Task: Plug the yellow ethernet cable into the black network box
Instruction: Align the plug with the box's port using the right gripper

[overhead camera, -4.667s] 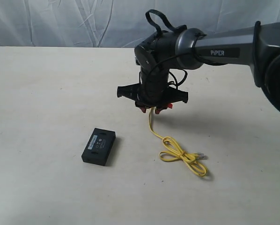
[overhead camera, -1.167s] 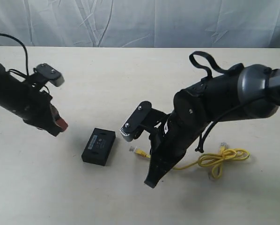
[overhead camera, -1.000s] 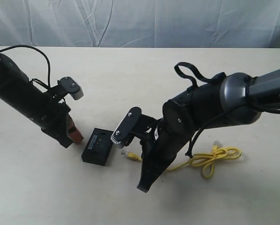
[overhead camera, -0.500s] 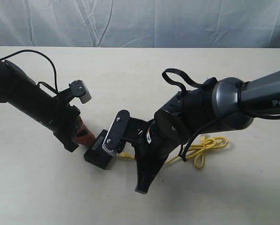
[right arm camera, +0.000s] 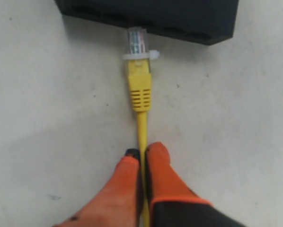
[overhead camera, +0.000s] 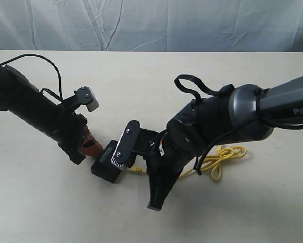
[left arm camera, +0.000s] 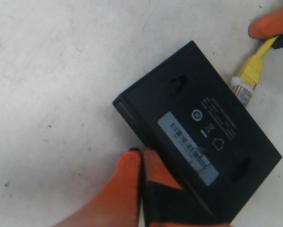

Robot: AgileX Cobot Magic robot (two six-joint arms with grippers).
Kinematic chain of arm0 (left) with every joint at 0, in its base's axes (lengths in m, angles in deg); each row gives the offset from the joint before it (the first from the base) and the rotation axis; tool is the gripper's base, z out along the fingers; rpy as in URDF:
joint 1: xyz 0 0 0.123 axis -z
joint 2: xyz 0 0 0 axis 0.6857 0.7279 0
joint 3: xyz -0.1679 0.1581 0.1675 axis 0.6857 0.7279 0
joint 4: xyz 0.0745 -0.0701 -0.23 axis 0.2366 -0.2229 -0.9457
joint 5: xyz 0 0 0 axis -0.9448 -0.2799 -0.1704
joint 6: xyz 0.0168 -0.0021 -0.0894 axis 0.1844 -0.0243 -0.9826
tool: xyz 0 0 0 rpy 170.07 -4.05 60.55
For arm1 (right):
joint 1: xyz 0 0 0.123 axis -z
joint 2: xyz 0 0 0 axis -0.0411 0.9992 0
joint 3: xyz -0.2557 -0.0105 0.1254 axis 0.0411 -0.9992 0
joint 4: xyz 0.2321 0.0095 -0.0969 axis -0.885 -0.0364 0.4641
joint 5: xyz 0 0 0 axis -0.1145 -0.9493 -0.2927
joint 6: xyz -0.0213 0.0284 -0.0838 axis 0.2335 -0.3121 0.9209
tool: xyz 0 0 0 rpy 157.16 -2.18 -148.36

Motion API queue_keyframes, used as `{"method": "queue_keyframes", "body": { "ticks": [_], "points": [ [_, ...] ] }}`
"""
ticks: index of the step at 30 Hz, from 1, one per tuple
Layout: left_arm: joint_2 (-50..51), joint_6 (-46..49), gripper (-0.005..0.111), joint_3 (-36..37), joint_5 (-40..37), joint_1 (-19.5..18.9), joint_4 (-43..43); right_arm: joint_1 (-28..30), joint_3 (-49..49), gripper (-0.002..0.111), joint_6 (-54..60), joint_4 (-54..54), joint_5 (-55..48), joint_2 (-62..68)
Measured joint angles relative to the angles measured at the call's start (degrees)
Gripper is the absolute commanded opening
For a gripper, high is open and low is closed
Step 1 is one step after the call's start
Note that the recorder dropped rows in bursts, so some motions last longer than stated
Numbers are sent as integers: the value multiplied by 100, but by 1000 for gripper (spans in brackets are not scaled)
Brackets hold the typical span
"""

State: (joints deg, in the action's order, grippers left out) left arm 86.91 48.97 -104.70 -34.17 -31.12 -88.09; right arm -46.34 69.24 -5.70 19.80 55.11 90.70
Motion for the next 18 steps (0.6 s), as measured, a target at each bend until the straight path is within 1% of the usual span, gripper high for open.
{"method": "queue_keyframes", "body": {
  "ticks": [10,18],
  "points": [
    [0,0,0,0,0,0,0,0,37,-1,-24,23,72,68],
    [0,0,0,0,0,0,0,0,37,-1,-421,23,116,78]
  ]
}}
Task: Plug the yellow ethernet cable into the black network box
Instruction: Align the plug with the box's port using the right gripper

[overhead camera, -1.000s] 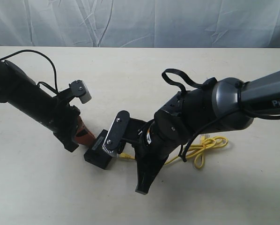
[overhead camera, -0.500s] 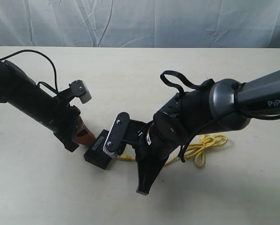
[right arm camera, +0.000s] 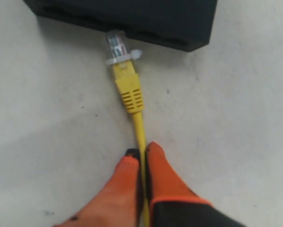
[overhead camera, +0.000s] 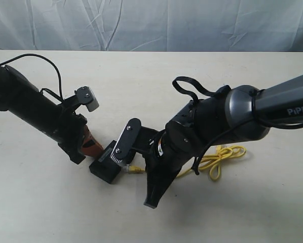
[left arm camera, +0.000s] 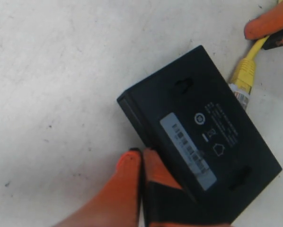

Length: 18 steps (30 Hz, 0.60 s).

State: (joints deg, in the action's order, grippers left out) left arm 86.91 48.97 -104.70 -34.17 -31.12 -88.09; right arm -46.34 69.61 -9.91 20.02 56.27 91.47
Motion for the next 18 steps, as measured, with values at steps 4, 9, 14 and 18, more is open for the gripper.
{"method": "queue_keyframes", "body": {
  "ticks": [4,9,14,18],
  "points": [
    [0,0,0,0,0,0,0,0,0,-1,-35,0,0,0],
    [0,0,0,0,0,0,0,0,0,-1,33,47,-75,0],
    [0,0,0,0,0,0,0,0,13,-1,266,113,-161,0],
    [0,0,0,0,0,0,0,0,23,-1,462,134,-218,0]
  ]
}}
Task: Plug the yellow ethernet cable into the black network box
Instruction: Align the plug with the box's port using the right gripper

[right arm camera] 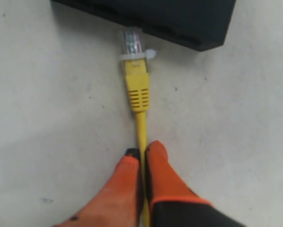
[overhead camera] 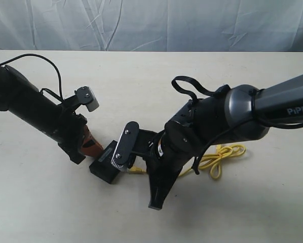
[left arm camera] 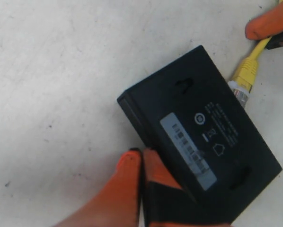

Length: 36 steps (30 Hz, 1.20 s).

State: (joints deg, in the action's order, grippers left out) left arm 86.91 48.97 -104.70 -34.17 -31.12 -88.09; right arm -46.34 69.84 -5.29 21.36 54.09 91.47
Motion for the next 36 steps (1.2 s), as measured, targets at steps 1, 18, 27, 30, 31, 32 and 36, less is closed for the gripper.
{"method": "queue_keyframes", "body": {
  "ticks": [1,18,27,30,31,32,36],
  "points": [
    [0,0,0,0,0,0,0,0,0,-1,22,0,-13,0],
    [0,0,0,0,0,0,0,0,4,-1,61,-92,-1,-11],
    [0,0,0,0,0,0,0,0,4,-1,73,-128,20,-21],
    [0,0,0,0,0,0,0,0,-6,-1,73,-206,20,-45],
    [0,0,0,0,0,0,0,0,-6,-1,73,-239,9,-57],
    [0,0,0,0,0,0,0,0,-6,-1,73,-249,-2,-70],
    [0,0,0,0,0,0,0,0,-6,-1,73,-254,-2,-148]
  ]
}}
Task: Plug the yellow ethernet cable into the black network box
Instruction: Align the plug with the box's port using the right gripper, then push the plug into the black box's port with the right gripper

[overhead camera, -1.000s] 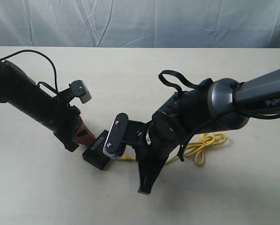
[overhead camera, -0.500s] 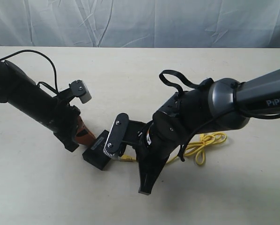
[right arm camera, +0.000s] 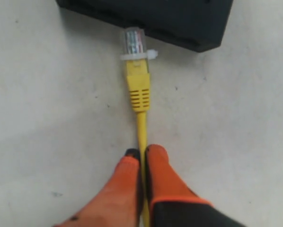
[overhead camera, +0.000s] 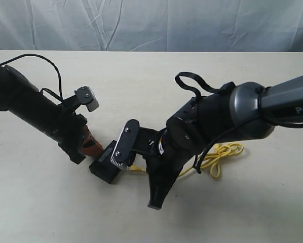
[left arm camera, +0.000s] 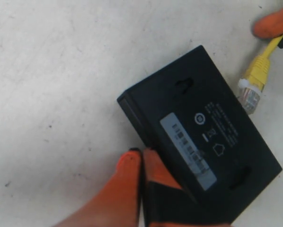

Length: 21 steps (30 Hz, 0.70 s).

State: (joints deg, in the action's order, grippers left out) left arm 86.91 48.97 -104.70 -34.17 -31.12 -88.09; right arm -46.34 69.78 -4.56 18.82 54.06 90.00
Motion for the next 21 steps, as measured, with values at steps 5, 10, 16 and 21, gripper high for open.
{"method": "queue_keyframes", "body": {
  "ticks": [5,10,16,21],
  "points": [
    [0,0,0,0,0,0,0,0,0,-1,0,0,13,49],
    [0,0,0,0,0,0,0,0,0,-1,0,-9,118,84],
    [0,0,0,0,0,0,0,0,0,-1,0,-20,178,84],
    [0,0,0,0,0,0,0,0,0,-1,-105,-115,192,84]
  ]
}}
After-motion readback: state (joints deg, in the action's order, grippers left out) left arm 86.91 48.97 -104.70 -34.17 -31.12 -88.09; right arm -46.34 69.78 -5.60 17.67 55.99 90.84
